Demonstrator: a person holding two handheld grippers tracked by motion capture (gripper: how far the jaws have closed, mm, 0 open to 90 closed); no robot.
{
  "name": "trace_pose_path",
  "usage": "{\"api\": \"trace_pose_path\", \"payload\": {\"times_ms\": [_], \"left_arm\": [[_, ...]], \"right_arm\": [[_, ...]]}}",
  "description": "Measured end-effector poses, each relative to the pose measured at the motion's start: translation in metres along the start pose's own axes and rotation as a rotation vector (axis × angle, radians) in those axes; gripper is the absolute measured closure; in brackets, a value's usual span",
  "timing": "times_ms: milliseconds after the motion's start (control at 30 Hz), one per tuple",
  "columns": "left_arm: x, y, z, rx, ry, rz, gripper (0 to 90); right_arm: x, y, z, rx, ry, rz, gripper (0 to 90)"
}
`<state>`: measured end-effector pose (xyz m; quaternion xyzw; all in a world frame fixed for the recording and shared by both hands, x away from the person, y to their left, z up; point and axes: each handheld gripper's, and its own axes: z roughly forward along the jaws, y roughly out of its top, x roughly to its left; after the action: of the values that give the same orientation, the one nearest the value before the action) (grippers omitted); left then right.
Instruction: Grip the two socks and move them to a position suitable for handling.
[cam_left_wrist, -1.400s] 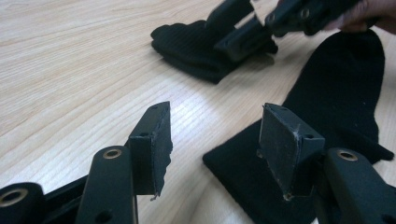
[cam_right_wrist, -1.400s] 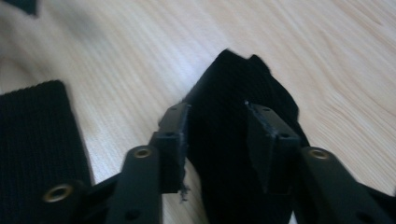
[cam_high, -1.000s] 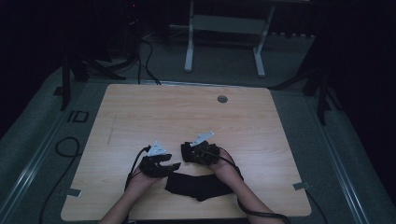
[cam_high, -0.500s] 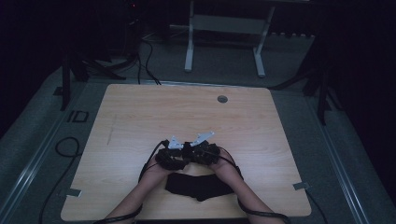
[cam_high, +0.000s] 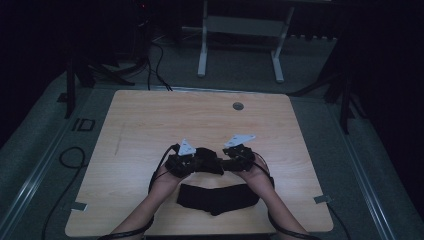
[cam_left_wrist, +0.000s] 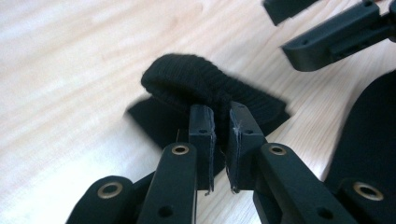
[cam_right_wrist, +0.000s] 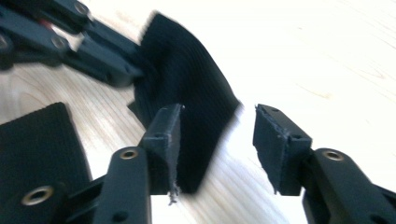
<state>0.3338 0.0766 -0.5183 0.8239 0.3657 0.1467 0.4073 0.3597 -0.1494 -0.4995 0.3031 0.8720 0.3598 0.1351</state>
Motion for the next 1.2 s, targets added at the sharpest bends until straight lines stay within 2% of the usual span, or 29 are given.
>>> {"api": "trace_pose_path", "payload": {"times_ms": [100, 133, 233, 300, 333, 400, 567, 667, 800, 867, 1000, 1033, 1067, 1100, 1133, 1200], "left_arm": [[0.0, 0.004, -0.003, -0.008, -0.002, 0.0, 82.5], [-0.003, 0.016, -0.01, -0.027, -0.005, 0.005, 82.5], [-0.005, 0.026, -0.015, -0.046, -0.014, -0.01, 82.5], [-0.005, 0.026, -0.015, -0.046, -0.014, -0.01, 82.5], [-0.009, 0.035, -0.02, -0.064, -0.011, -0.009, 82.5], [-0.011, 0.043, -0.025, -0.085, -0.011, -0.011, 82.5], [-0.015, 0.059, -0.035, -0.117, -0.006, -0.004, 82.6], [-0.017, 0.067, -0.043, -0.148, -0.012, -0.01, 82.6], [-0.023, 0.077, -0.053, -0.178, -0.022, 0.002, 82.5], [-0.025, 0.079, -0.055, -0.178, -0.022, 0.016, 82.5], [-0.02, 0.073, -0.053, -0.151, -0.023, 0.014, 82.4], [-0.018, 0.07, -0.052, -0.144, -0.025, 0.006, 82.5], [-0.018, 0.07, -0.052, -0.144, -0.025, 0.006, 82.5], [-0.012, 0.062, -0.049, -0.124, -0.027, -0.002, 82.4], [-0.009, 0.058, -0.048, -0.116, -0.037, -0.012, 82.4], [-0.003, 0.05, -0.047, -0.1, -0.034, -0.024, 82.4]], "right_arm": [[-0.002, -0.007, -0.005, -0.002, -0.003, 0.02, 46.4], [-0.002, -0.016, -0.002, 0.018, 0.009, 0.029, 43.5], [0.0, -0.026, 0.008, 0.046, 0.023, 0.046, 41.9], [0.001, -0.028, 0.01, 0.048, 0.031, 0.054, 41.9], [0.004, -0.031, 0.016, 0.055, 0.045, 0.058, 40.0], [0.006, -0.032, 0.02, 0.06, 0.055, 0.061, 39.1], [0.011, -0.032, 0.019, 0.019, 0.068, 0.075, 38.9], [0.011, -0.03, 0.016, -0.01, 0.05, 0.074, 38.9], [0.004, -0.031, 0.016, -0.015, 0.028, 0.086, 38.1], [-0.001, -0.032, 0.016, -0.002, 0.011, 0.083, 39.4], [-0.018, -0.036, 0.007, 0.013, -0.019, 0.094, 66.3], [-0.022, -0.037, 0.005, 0.024, -0.041, 0.092, 70.9], [-0.022, -0.037, 0.005, 0.024, -0.041, 0.092, 70.9], [-0.033, -0.037, 0.003, 0.03, -0.06, 0.121, 75.2], [-0.036, -0.036, 0.003, 0.03, -0.059, 0.134, 72.9], [-0.045, -0.033, 0.006, 0.024, -0.06, 0.173, 60.7]]}}
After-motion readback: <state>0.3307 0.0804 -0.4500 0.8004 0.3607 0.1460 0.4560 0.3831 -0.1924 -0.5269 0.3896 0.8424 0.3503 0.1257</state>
